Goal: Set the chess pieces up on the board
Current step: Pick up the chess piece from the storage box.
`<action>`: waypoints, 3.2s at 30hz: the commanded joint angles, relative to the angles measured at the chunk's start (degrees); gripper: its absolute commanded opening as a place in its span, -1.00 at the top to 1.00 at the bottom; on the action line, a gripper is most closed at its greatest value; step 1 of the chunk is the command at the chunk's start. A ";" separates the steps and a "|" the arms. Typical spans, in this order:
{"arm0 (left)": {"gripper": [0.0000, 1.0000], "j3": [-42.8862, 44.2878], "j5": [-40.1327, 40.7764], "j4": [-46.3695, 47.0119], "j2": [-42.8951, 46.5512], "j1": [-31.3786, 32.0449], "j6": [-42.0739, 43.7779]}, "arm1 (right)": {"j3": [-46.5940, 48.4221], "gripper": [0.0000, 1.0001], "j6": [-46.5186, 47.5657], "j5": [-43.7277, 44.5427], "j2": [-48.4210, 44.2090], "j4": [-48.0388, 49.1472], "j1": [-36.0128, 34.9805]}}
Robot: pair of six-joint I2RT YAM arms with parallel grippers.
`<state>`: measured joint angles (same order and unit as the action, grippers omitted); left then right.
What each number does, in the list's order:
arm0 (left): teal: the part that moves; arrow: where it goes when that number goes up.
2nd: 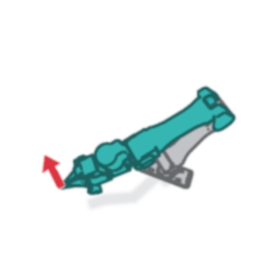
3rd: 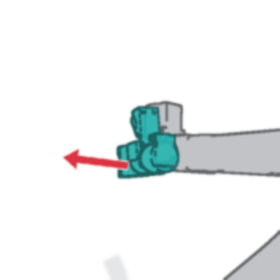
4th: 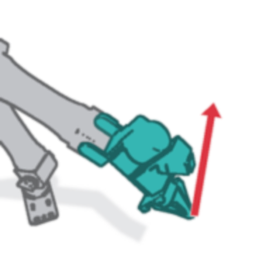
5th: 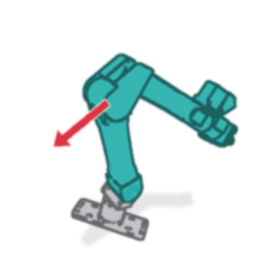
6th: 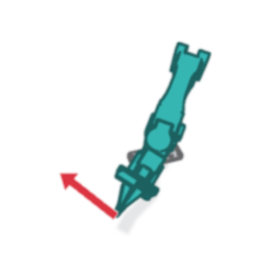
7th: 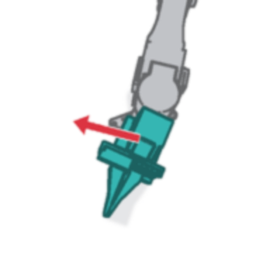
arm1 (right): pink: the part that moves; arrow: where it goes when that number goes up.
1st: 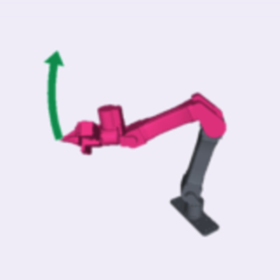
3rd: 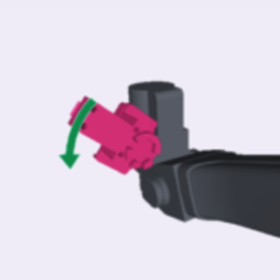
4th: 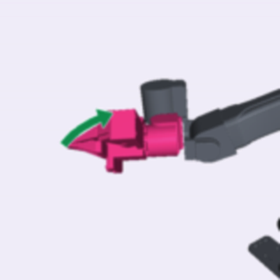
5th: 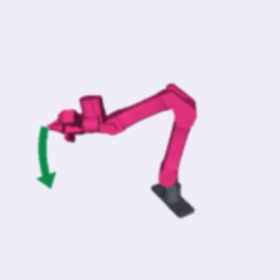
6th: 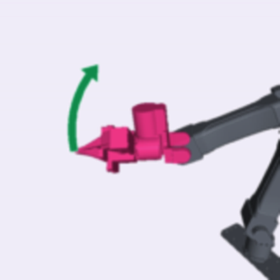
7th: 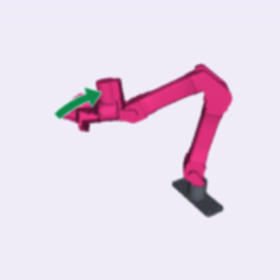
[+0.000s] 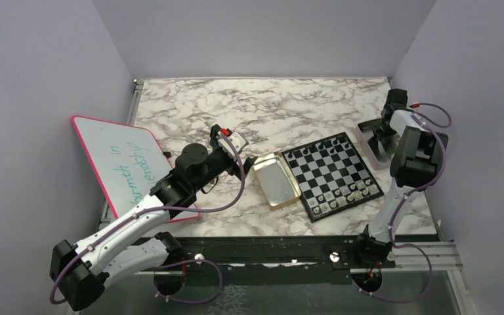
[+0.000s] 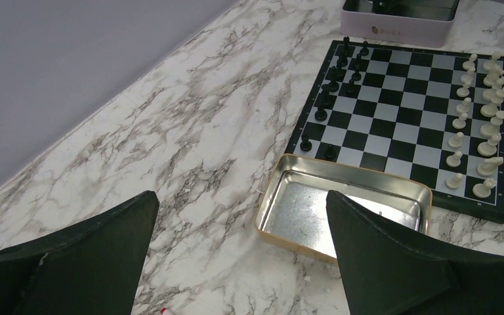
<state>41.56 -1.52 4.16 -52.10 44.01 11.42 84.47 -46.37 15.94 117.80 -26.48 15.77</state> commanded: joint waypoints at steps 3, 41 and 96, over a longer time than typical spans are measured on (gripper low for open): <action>-0.98 -0.30 -1.06 0.96 -0.21 0.11 -0.08 | -2.30 0.59 6.87 -1.09 -7.29 2.57 0.32; -0.64 16.32 -13.74 -6.30 -16.65 -6.27 -26.90 | -36.47 0.73 33.34 -43.56 -47.18 33.96 -20.62; 0.53 28.93 -44.66 11.83 -40.54 -12.46 -58.53 | -43.21 0.71 41.37 -46.04 -52.95 52.01 -39.40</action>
<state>69.76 -43.55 14.09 -92.01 31.77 -47.53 39.22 -5.87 -31.75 64.27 25.65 -22.96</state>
